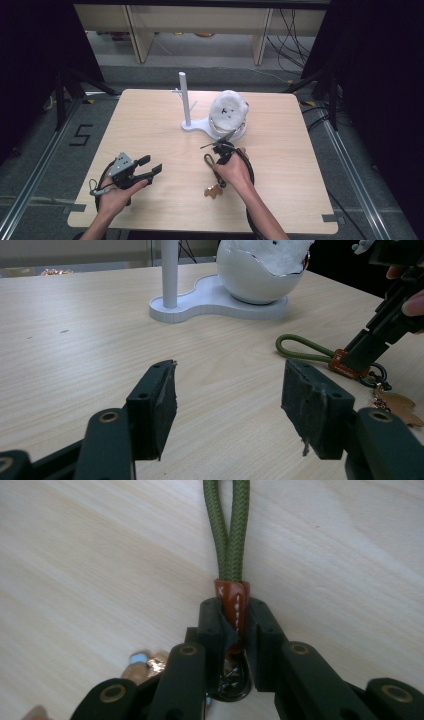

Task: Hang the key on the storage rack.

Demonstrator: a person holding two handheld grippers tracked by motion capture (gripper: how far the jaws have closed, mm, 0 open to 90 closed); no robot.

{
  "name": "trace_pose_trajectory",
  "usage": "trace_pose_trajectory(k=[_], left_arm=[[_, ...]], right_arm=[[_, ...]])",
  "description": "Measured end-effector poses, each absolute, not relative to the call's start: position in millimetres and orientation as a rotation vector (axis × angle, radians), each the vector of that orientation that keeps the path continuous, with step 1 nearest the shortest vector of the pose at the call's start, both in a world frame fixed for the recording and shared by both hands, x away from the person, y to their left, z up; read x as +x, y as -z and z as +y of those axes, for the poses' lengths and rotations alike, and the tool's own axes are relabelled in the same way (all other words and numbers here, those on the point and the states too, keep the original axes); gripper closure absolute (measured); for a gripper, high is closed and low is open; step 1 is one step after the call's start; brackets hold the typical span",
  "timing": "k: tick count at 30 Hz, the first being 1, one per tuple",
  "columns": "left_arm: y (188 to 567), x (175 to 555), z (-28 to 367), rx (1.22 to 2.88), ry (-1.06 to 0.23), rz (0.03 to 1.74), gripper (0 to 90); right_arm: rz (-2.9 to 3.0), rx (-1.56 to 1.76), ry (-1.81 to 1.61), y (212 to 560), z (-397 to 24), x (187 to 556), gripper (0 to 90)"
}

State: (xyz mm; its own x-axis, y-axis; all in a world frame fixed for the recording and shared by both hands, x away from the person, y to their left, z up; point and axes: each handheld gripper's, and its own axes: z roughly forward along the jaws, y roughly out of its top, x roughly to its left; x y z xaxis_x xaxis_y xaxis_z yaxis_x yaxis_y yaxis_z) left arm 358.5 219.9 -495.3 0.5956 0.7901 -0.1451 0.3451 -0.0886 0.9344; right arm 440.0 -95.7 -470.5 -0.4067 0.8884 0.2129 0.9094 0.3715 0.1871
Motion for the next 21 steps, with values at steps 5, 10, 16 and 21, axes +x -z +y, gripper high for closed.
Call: trace_pose_trajectory(k=[5,10,16,21], left_arm=[[495.0,358.1,216.2,1.680,-0.460,0.944,39.4],[491.1,359.0,209.3,1.670,-0.417,0.928,39.6],[486.2,361.4,202.2,1.654,-0.395,0.917,40.0],[481.2,364.6,197.6,1.633,-0.361,0.905,41.2]], right_arm=[[-2.523,-1.628,0.611,463.9,-106.5,433.8,79.9],[-2.547,-1.576,0.953,452.1,-116.1,424.7,79.8],[-2.576,-1.549,1.143,444.9,-122.3,415.8,79.8],[-2.575,-1.456,1.359,443.5,-125.6,412.6,79.8]])
